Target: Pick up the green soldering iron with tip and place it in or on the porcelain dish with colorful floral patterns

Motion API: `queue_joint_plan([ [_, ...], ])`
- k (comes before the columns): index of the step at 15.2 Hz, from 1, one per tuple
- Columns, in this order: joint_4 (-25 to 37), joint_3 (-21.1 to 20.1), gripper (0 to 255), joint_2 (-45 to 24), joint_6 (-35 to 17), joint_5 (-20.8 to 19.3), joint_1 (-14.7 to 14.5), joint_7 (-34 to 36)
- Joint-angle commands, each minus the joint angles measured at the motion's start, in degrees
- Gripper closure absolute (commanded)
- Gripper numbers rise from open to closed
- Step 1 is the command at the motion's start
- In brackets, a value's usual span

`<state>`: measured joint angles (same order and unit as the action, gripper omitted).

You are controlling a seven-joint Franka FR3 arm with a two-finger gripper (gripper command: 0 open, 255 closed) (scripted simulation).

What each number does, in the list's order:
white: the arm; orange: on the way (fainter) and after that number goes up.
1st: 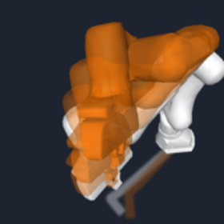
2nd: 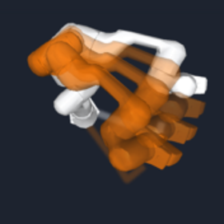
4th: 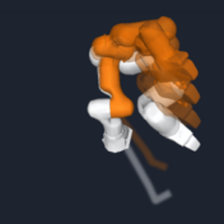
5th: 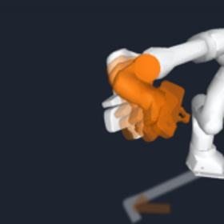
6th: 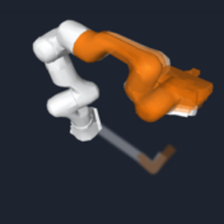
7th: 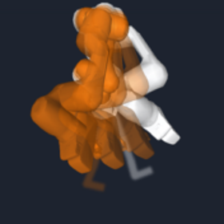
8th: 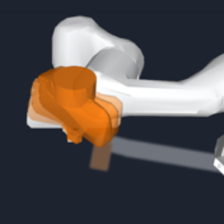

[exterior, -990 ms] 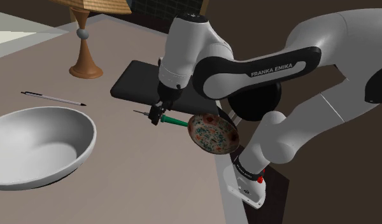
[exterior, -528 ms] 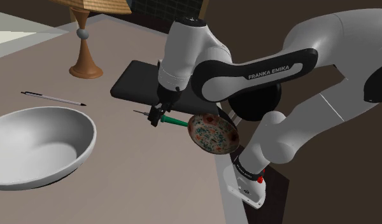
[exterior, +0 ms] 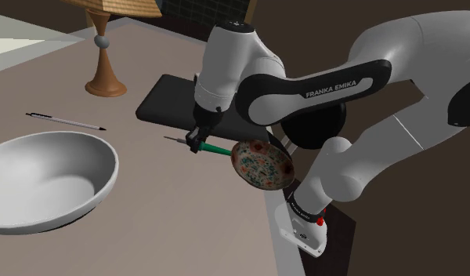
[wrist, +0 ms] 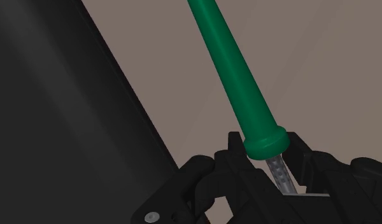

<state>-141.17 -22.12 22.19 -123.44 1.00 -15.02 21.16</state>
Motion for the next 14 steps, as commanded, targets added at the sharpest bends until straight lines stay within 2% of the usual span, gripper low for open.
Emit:
queue_joint_plan([
  [1,-0.1,0.0,255,0.0,0.0,0.0,0.0,0.0],
  [3,0.0,0.0,255,-0.1,0.0,0.0,0.0,0.0],
  [14,6.3,1.2,255,2.7,9.0,0.5,-0.1,-1.4],
])
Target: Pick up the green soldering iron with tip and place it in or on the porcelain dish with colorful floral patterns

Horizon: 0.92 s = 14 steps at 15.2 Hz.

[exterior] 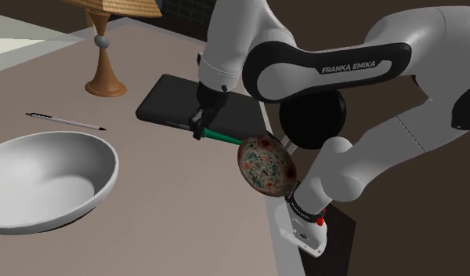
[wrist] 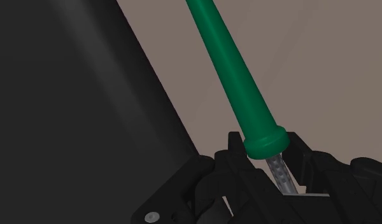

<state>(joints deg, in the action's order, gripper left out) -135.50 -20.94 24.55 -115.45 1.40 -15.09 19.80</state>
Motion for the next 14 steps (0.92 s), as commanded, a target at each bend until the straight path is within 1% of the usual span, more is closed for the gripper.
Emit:
queue_joint_plan([
  [1,1.3,0.2,255,0.5,1.8,0.1,-0.1,-0.1],
  [12,9.1,1.0,255,1.3,10.3,0.0,0.2,-1.1],
  [13,9.2,1.1,255,1.3,10.5,0.0,0.2,-1.1],
  [14,7.4,1.4,255,3.7,10.9,0.6,-0.3,-1.3],
])
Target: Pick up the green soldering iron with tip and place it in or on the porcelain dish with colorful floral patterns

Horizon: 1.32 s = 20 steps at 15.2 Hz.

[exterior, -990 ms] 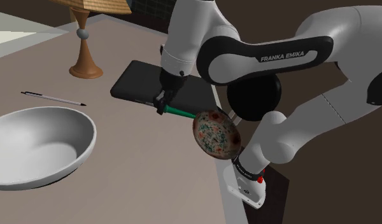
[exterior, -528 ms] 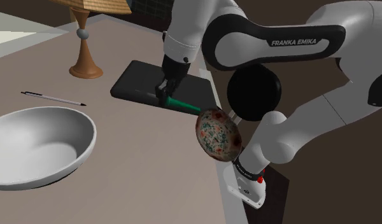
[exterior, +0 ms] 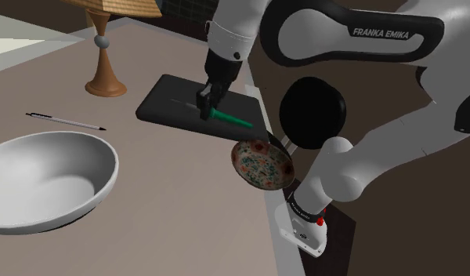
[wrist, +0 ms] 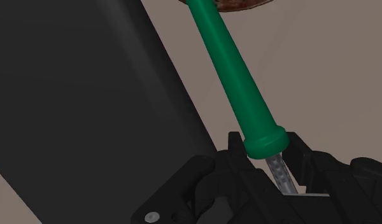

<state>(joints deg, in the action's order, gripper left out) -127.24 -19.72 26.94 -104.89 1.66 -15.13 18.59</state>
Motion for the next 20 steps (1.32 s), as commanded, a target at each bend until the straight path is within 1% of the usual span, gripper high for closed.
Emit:
queue_joint_plan([
  [1,-2.7,0.4,255,3.7,0.9,0.9,-0.8,-0.3],
  [7,-12.0,2.0,255,18.1,6.0,3.7,-4.3,-0.9],
  [11,-16.8,2.7,255,27.8,11.1,5.0,-6.9,-0.6],
  [12,-18.3,3.0,255,31.7,13.5,5.4,-7.9,-0.3],
  [20,-25.1,1.7,255,33.2,8.3,6.7,-8.8,0.1],
])
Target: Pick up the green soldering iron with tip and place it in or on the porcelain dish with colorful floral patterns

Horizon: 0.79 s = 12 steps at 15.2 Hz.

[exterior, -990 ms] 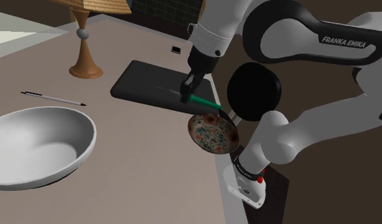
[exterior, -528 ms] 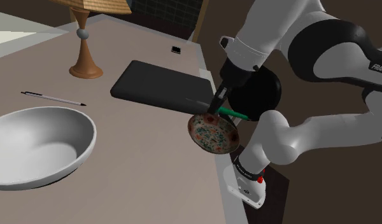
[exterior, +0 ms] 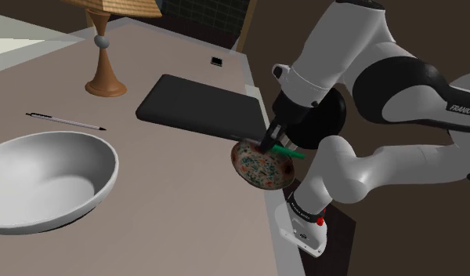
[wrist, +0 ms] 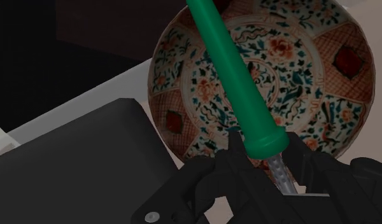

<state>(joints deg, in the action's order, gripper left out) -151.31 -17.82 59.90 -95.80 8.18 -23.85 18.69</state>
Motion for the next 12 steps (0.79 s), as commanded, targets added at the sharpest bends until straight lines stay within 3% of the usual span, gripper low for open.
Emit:
queue_joint_plan([
  [1,-1.9,-0.3,255,0.4,-1.5,0.4,-0.2,0.1],
  [6,-5.9,-1.3,255,0.8,-5.0,1.3,-0.8,0.4],
  [12,-5.9,-1.3,255,0.8,-5.0,1.3,-0.8,0.4],
])
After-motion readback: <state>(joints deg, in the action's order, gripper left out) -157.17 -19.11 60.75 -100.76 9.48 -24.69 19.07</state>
